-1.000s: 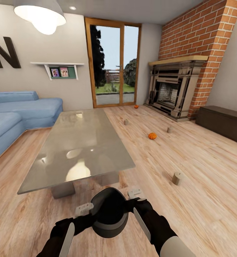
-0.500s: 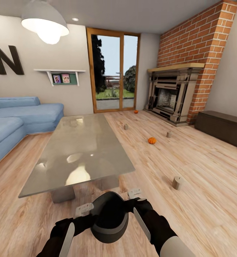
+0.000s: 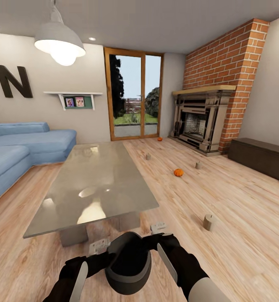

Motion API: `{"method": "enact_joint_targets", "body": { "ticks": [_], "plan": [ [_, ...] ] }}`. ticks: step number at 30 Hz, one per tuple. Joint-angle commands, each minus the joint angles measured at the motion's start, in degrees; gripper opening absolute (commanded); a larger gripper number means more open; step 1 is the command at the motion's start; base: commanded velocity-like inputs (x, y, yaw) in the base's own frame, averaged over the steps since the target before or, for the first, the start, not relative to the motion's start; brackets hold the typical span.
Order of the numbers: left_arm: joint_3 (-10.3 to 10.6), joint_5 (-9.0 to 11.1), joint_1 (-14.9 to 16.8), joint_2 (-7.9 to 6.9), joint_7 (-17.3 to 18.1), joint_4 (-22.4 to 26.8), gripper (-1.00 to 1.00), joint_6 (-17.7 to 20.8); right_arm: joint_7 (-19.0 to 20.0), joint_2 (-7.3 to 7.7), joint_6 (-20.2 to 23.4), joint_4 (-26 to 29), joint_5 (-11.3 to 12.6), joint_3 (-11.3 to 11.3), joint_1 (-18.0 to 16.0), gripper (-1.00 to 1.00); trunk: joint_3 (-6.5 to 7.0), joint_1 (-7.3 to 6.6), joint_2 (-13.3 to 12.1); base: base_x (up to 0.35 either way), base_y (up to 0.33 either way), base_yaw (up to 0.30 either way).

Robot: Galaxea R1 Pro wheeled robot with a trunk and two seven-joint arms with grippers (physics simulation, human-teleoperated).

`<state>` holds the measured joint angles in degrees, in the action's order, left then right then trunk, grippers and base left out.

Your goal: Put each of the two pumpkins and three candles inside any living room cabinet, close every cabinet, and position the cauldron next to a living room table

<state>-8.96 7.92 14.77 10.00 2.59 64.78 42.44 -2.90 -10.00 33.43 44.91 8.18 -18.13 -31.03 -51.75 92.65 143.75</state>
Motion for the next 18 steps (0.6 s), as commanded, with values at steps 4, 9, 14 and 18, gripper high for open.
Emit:
{"method": "enact_joint_targets", "body": {
  "ticks": [4, 9, 14, 18],
  "plan": [
    [0.0, 0.0, 0.0, 0.00, 0.0, 0.0, 1.00, 0.0, 0.1, 0.00, 0.0, 0.0, 0.3, 0.0, 0.0, 1.00, 0.89, -0.10, -0.1, 0.000, 0.000, 0.000],
    [0.0, 0.0, 0.0, 0.00, 0.0, 0.0, 1.00, 0.0, 0.0, 0.00, 0.0, 0.0, 0.3, -0.1, 0.0, 1.00, 2.00, -0.23, -0.1, 0.000, 0.000, 0.000],
    [0.0, 0.0, 0.0, 0.00, 0.0, 0.0, 1.00, 0.0, 0.0, 0.00, 0.0, 0.0, 0.3, -0.1, 0.0, 1.00, 3.11, -0.36, -0.2, -0.013, 0.000, 0.000],
    [0.0, 0.0, 0.0, 0.00, 0.0, 0.0, 1.00, 0.0, 0.0, 0.00, 0.0, 0.1, 0.4, 0.0, 0.0, 1.00, 3.97, -0.46, -0.2, -0.136, 0.000, 0.000]
  ]
}}
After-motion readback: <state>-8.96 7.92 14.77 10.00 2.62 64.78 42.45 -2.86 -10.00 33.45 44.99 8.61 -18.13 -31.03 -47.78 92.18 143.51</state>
